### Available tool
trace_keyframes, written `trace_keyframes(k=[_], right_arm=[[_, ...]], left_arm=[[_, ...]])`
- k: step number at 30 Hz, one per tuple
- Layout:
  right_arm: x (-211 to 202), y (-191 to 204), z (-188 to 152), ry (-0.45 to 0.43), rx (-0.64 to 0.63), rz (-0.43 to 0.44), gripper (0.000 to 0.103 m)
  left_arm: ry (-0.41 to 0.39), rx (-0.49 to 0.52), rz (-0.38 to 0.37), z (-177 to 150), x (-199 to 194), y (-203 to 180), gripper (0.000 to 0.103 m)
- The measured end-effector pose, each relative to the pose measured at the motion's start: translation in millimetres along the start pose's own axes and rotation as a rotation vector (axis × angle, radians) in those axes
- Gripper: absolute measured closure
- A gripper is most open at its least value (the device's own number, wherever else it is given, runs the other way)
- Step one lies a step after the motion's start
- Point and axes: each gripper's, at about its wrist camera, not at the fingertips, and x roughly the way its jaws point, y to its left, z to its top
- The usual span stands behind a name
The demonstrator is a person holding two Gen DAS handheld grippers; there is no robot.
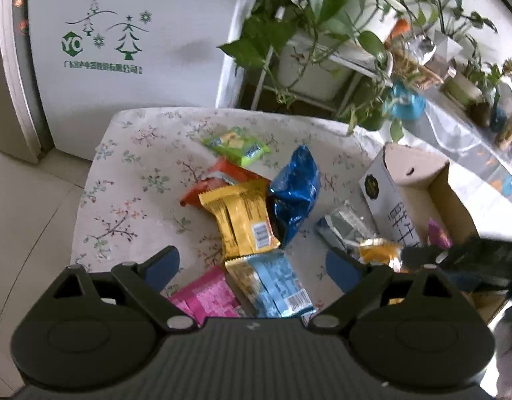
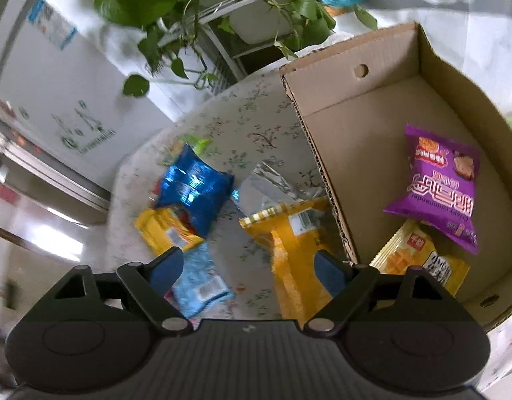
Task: Organize snacks
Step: 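Withdraw both tools from the box back over the snack pile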
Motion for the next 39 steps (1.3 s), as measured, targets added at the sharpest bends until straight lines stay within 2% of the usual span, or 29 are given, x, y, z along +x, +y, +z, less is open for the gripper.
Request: trace_keyframes(k=[8,15,17,19,20,24,26,29,32,39], right_arm=[[31.7,25.8,-13.5,-0.012,-0.122,-0.212,0.013],[56.9,34.3,-14.7,0.007,-0.157,-0.307,0.012],[63.2,37.7,-15.6,0.016,-0.164,-0.317,0.012],[62.2,39.5,-16.2,0.026,-0.164,-0.291,0.013],[60.9,41.6,-17.0,0.033,-0.164,-0.265,0.013],[51.2,40.0,-15.8,0.094,-0.108,-0.063,0.015],[44.6,36.4,-11.7,0.08,-0.083,-0.042,0.015],[43.9,34.9,-10.7,0.055,-0.089,-0.117,0.015],[54.3,36.7,-15.5,0.076,-0.121,-0.205,0.015],[71.1,41.0,-21.5,0.082,-0.184,-0.31,0.012]], left_arm=[[-0.03,-0.027,0.054,6.9,-6.8,15.2,0.008],[-0.026,-0.054,0.062,8.3,-10.9,32.4,0.008],[-0.028,-0.058,0.07,8.2,-12.7,37.3,0.008],[-0.027,-0.066,0.077,8.4,-13.5,42.8,0.008],[-0.026,-0.071,0.08,8.5,-13.9,45.5,0.008],[-0.029,-0.082,0.09,9.3,-16.2,55.2,0.008],[-0.027,-0.082,0.087,9.6,-16.7,57.7,0.008],[-0.016,-0.069,0.087,8.1,-14.8,58.3,0.008],[0.007,-0.041,0.076,5.3,-12.1,57.0,0.008],[0.06,0.131,0.055,-14.1,-1.5,43.8,0.008]])
